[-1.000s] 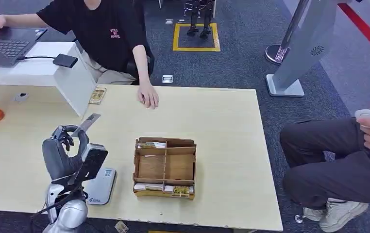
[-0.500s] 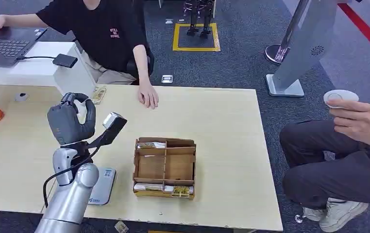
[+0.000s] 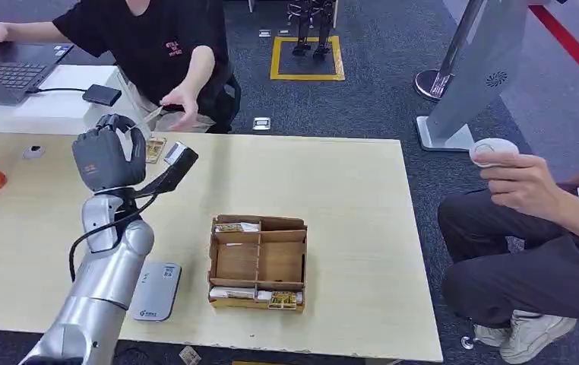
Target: Pass the card to the sensor for recognition and then transmit it.
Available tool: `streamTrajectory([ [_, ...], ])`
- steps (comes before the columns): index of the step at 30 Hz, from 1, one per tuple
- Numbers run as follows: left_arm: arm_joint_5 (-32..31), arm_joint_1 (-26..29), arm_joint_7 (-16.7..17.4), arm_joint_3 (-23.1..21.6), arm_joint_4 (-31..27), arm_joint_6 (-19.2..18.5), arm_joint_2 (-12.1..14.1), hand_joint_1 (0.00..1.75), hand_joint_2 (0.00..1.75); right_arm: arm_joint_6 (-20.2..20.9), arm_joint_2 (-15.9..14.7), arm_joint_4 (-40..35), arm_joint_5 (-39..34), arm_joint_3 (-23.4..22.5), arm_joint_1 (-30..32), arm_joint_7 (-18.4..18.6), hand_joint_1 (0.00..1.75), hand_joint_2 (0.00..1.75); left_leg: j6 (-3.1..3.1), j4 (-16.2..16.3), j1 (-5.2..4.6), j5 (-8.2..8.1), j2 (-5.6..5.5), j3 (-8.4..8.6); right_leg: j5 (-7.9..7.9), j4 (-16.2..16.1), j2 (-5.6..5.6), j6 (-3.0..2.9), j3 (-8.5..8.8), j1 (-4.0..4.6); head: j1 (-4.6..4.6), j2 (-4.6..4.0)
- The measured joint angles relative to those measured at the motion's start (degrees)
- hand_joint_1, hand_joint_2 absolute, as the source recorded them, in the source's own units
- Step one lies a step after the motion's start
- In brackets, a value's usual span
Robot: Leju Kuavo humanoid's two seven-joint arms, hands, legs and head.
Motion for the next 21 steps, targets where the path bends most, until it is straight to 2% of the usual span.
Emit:
streamTrajectory([
  [5, -2.9, -2.3, 2.1, 0.0, 3.5, 0.0, 0.6, 1.75, 1.75, 0.0, -0.2, 0.2, 0.4, 0.7, -0.3, 0.4, 0.00, 0.00, 0.00, 0.0, 0.00, 0.00, -0.01, -0.01, 0.00, 0.0, 0.00, 0.00, 0.00, 0.00, 0.00, 0.00],
  [14, -3.2, -3.4, 2.8, 0.1, 6.4, 0.0, 1.6, 1.75, 1.75, 0.1, -0.3, 0.3, 0.4, 1.4, -0.4, 0.5, 0.00, 0.00, 0.00, 0.0, 0.00, 0.00, 0.00, -0.01, 0.00, 0.0, 0.00, 0.00, -0.01, 0.00, 0.00, 0.00],
  [15, -3.2, -3.4, 2.8, 0.1, 6.5, 0.0, 1.6, 0.56, 1.75, 0.1, -0.4, 0.3, 0.4, 1.4, -0.4, 0.6, 0.00, 0.00, 0.00, 0.0, 0.00, 0.00, 0.00, -0.02, 0.00, 0.0, 0.00, 0.00, -0.01, 0.00, 0.02, 0.00],
  [16, -3.1, -3.4, 2.6, 0.1, 6.6, 0.0, 1.6, 0.56, 1.75, 0.1, -0.4, 0.3, 0.4, 1.4, -0.4, 0.7, 0.00, 0.00, 0.00, 0.0, 0.00, 0.00, 0.00, -0.01, 0.00, 0.0, 0.00, 0.00, 0.00, 0.00, 0.02, 0.00],
  [17, -2.8, -3.4, 2.4, 0.1, 6.8, 0.0, 1.6, 0.00, 1.75, 0.1, -0.4, 0.3, 0.4, 1.4, -0.4, 0.7, 0.00, 0.00, 0.00, 0.0, 0.00, 0.00, 0.00, -0.01, 0.00, 0.0, 0.00, 0.00, 0.00, 0.00, 0.00, 0.00],
  [21, 0.0, -3.0, -0.3, 0.1, 6.9, 0.0, 1.3, 0.00, 1.75, 0.1, -0.4, 0.3, 0.3, 1.4, -0.3, 0.7, 0.00, 0.00, 0.00, 0.0, -0.01, 0.00, -0.01, -0.01, 0.00, 0.0, 0.00, 0.00, -0.01, -0.01, 0.00, 0.00],
])
